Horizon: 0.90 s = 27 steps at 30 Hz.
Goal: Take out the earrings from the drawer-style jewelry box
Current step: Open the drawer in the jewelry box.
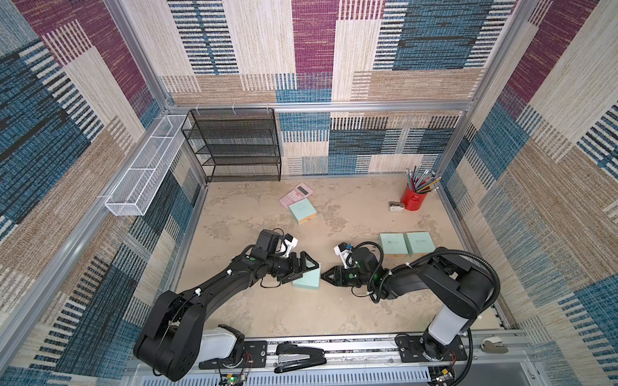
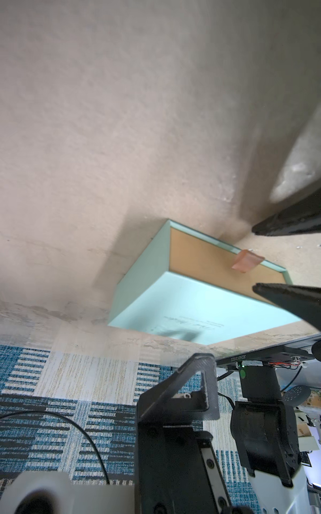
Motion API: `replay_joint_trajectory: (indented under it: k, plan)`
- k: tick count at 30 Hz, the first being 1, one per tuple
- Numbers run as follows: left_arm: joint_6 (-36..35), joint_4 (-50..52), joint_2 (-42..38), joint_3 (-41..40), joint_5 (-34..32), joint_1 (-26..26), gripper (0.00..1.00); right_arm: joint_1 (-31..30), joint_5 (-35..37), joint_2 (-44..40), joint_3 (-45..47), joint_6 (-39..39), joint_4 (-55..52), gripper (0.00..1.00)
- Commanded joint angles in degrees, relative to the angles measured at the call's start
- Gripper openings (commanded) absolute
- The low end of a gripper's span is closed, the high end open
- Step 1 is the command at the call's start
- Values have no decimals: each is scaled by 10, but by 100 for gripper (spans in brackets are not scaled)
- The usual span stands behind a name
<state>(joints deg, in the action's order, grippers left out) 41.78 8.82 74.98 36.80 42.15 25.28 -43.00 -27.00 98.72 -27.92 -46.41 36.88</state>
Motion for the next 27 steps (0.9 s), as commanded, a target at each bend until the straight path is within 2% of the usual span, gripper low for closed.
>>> replay_joint_trajectory:
  k: [1,27]
  plan:
    - [-15,7,-1,1,2,0,96,1,-2,7,-6,-1,18,32]
    - [-13,1,0,1,3,0,96,2,-46,36,-10,-3,75,23]
